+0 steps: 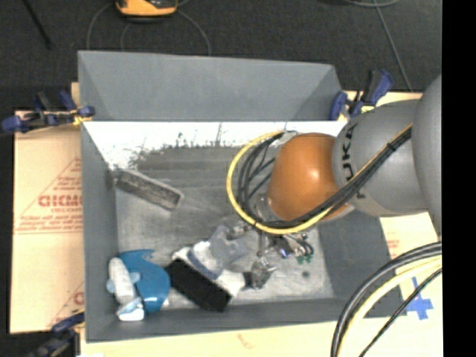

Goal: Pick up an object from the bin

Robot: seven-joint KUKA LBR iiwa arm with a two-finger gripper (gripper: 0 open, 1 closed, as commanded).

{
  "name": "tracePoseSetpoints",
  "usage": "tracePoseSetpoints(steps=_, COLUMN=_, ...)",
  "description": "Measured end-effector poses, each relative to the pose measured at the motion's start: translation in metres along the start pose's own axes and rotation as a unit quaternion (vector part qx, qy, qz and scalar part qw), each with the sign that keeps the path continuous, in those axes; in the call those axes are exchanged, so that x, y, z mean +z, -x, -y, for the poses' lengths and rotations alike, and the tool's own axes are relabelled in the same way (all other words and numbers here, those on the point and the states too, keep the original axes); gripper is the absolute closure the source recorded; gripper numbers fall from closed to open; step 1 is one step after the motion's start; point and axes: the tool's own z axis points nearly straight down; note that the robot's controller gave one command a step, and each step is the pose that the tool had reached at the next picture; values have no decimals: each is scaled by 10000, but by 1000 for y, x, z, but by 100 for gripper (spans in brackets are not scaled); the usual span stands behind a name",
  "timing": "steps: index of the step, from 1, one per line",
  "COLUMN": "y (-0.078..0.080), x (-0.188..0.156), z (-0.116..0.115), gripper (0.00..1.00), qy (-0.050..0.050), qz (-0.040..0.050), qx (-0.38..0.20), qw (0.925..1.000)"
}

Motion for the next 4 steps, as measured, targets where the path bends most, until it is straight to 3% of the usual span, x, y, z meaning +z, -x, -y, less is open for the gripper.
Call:
tracePoseSetpoints(steps=1, y=65, x=18, z=-23, gripper=100, qy=-44, qz=-97, qx=1041, qw=9945)
tracePoseSetpoints(steps=3, y=63, x=14, z=-23, gripper=100, qy=-43, qz=-96, qx=1046, qw=9945)
tracePoseSetpoints(steps=4, y=64, x=1, z=-21, gripper=100, qy=-40, qz=-50, qx=1053, qw=9944)
